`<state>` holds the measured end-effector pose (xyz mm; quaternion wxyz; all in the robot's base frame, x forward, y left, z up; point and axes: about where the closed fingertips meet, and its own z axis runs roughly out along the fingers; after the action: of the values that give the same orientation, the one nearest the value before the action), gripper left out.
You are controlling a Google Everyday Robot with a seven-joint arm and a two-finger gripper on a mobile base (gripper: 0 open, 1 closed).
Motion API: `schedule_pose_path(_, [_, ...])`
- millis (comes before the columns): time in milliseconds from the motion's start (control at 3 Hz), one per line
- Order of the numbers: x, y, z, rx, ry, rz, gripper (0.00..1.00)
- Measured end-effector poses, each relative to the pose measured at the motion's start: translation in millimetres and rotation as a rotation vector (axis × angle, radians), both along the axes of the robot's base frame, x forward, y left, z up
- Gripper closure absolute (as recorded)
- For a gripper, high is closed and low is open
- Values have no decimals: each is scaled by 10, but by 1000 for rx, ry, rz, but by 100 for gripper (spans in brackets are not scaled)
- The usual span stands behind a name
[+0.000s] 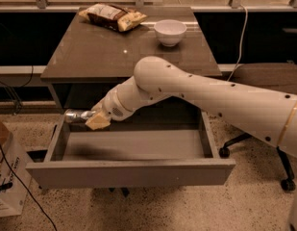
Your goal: Place redbull can into top drawer
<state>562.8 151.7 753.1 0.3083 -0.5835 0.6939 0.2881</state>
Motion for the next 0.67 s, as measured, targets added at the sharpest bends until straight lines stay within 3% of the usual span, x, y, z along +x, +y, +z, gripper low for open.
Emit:
schedule_pose_path(333, [117,119,-271,-7,53,-31,83])
schedule_pose_path(667, [217,65,-336,-11,82,-82,52])
